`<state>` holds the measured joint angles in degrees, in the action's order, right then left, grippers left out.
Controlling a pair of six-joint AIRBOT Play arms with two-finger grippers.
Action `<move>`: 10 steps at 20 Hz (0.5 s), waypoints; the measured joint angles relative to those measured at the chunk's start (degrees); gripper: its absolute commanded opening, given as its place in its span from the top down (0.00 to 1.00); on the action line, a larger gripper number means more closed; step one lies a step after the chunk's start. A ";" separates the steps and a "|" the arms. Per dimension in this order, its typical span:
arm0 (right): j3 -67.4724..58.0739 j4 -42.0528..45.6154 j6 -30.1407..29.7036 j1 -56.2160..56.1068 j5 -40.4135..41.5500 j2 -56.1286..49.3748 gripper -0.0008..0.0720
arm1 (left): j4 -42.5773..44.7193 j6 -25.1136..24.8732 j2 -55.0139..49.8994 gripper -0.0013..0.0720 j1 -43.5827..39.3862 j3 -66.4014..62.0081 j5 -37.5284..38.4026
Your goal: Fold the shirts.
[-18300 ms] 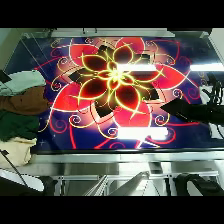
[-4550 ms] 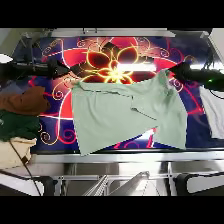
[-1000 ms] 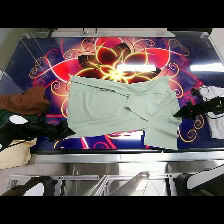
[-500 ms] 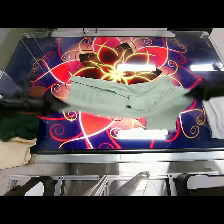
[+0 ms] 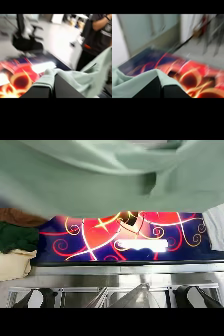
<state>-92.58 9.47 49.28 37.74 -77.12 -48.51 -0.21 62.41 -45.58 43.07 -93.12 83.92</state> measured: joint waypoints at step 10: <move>0.13 22.29 8.17 -0.52 16.17 11.63 0.96 | -10.73 2.12 1.36 0.95 4.98 3.67 2.03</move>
<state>-92.44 31.77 57.45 37.21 -60.95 -36.88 -10.94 64.53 -44.23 48.05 -89.45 85.95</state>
